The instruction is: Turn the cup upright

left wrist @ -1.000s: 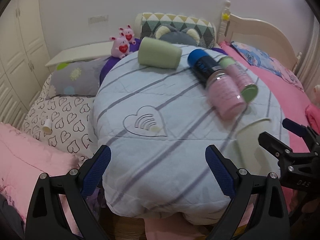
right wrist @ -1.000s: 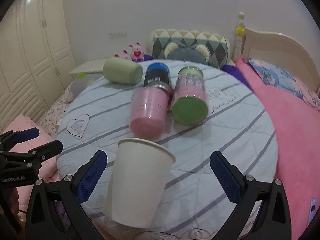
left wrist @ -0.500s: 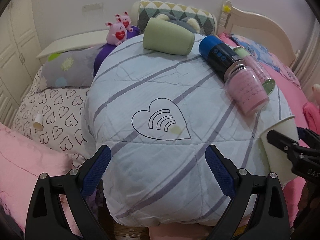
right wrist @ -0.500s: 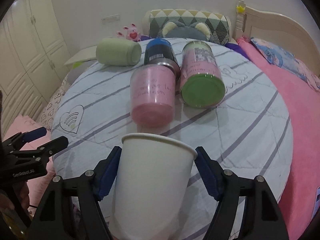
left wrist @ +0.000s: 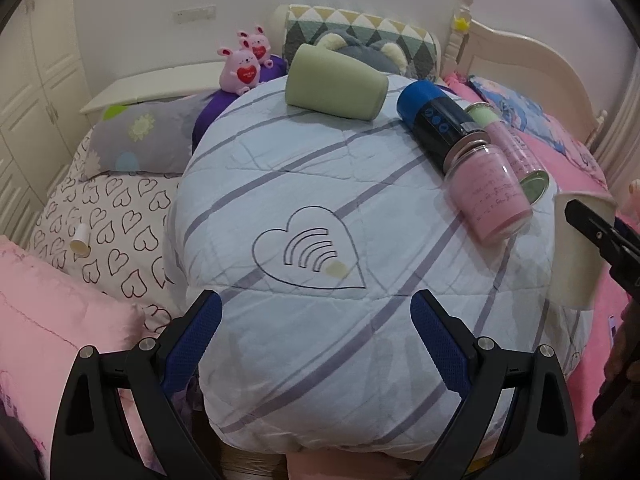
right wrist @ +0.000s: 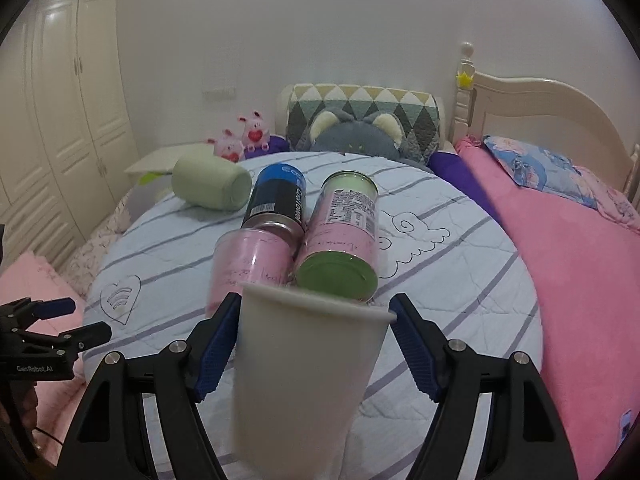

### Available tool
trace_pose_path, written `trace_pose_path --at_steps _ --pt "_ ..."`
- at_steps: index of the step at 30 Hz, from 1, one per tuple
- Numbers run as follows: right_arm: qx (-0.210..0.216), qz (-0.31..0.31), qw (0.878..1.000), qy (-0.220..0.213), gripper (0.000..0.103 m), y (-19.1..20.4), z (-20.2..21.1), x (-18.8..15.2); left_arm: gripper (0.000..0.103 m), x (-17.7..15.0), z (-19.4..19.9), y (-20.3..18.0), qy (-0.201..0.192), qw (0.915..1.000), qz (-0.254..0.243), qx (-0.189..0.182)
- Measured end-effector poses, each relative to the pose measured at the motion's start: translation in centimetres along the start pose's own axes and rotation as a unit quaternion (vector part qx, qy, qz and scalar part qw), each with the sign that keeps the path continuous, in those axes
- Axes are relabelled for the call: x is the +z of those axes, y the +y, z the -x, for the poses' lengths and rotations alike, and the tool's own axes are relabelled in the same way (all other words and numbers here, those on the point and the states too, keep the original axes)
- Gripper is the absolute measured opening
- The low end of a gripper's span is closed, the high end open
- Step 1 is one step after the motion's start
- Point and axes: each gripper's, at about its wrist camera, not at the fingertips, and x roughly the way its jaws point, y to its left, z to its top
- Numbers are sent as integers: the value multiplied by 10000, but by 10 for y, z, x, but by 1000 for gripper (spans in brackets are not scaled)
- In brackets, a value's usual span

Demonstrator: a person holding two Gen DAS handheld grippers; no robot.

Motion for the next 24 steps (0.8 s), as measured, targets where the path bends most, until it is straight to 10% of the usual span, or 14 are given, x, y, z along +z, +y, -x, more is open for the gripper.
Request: trace_pose_path --at_steps 24 --pt "397 448 9982 -105 80 0 20 -35 99 -10 24 -41 -206 9997 -20 150"
